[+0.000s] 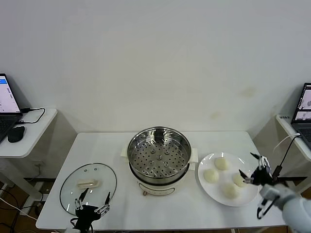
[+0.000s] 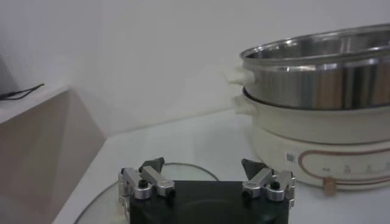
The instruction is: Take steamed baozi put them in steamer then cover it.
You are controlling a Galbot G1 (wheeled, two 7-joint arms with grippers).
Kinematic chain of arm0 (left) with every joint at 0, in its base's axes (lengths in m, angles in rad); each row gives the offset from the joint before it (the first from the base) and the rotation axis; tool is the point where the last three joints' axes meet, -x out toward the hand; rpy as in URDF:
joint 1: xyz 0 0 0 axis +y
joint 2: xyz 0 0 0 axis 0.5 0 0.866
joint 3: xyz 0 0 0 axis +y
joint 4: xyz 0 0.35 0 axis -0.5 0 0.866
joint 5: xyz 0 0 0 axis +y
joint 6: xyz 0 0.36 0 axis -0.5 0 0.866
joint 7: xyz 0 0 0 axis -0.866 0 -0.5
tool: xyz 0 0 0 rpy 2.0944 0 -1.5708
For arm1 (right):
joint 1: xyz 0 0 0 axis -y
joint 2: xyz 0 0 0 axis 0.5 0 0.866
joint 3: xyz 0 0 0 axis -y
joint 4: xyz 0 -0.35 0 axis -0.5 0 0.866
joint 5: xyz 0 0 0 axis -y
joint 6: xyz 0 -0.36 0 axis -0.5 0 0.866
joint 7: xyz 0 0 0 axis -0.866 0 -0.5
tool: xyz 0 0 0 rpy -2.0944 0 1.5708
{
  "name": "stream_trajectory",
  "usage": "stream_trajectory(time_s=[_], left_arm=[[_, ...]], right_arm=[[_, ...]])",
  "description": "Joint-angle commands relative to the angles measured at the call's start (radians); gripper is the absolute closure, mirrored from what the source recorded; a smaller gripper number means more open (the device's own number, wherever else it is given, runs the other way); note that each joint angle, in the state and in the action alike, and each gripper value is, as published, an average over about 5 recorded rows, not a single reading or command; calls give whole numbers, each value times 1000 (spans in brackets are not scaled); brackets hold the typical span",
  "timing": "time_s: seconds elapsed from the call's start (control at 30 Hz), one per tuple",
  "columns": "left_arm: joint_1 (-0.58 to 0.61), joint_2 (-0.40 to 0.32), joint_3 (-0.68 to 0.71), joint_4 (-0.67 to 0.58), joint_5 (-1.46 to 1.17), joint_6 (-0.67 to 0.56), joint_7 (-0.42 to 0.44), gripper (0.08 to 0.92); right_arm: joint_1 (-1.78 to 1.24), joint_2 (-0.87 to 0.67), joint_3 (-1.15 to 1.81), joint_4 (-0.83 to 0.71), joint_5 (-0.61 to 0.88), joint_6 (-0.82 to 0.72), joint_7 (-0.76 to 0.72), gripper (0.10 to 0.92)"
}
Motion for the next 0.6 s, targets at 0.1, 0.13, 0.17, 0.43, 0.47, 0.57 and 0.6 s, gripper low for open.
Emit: stream_trajectory(time_s=[0.1, 0.13, 0.17, 0.43, 0.47, 0.57, 0.6], left_arm=[[5, 2, -7, -5, 41, 11, 12, 177], [6, 1, -9, -6, 41, 3, 12, 177], [8, 0, -11, -7, 42, -6, 12, 177], [13, -1, -29, 0, 42, -30, 10, 177], [11, -2, -32, 1, 41, -30, 9, 177], [5, -6, -40, 2, 40, -29, 7, 177], [3, -7, -42, 2, 40, -29, 6, 177]], right_arm=[[426, -254, -368, -204, 108, -36, -243, 203], [494, -260, -437, -228, 131, -35, -266, 203], [563, -263, -513, -251, 150, -34, -292, 203], [1002, -196, -1020, -426, 184, 19, -418, 203], [1033, -181, -1055, -445, 179, 25, -426, 203], [1082, -138, -1124, -499, 157, 37, -441, 203], [1088, -125, -1138, -514, 149, 42, -443, 203]])
